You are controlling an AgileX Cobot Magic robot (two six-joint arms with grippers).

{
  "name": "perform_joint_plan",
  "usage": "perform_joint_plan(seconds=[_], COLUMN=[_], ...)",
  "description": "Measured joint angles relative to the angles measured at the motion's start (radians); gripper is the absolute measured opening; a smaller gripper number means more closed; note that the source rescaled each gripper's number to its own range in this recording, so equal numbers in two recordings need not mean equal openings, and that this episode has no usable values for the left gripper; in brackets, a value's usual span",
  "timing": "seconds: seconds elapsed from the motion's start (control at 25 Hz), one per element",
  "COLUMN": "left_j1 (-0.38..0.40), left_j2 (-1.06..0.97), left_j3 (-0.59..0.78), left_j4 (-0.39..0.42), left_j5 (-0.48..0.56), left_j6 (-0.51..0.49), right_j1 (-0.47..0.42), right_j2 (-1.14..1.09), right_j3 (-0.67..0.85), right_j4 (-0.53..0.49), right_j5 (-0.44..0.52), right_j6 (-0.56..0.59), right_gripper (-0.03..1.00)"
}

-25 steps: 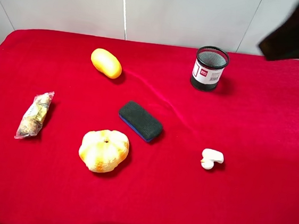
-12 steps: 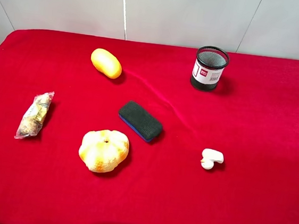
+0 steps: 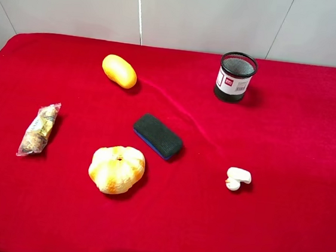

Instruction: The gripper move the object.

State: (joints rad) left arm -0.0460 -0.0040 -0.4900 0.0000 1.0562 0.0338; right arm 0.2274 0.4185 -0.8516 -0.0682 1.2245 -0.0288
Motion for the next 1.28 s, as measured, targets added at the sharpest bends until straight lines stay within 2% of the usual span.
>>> perform_joint_plan(seconds=[0.24,0.48,0.8,1.28], left_j1=[0.0,0.0,0.0,0.0], left_j2=[0.0,0.0,0.0,0.0], left_j3=[0.0,0.0,0.0,0.0], left_j4=[0.0,0.0,0.0,0.0], left_j5=[0.0,0.0,0.0,0.0], left_j6=[0.0,0.0,0.0,0.0], right_j1=[-0.172,-0.261,-0.275,-0.275], right_j2=[-0.174,-0.313,-0.423,-0.425], right_j3=[0.085,0.18,0.318,0.353], right_j4=[0.011,0.049,0.1,0.105], right_j5=[-0.003,-0.064,-0.193,-0.205], right_j6=[-0.007,-0.01,-0.01,-0.01], right_gripper=[1.0,1.0,1.0,1.0])
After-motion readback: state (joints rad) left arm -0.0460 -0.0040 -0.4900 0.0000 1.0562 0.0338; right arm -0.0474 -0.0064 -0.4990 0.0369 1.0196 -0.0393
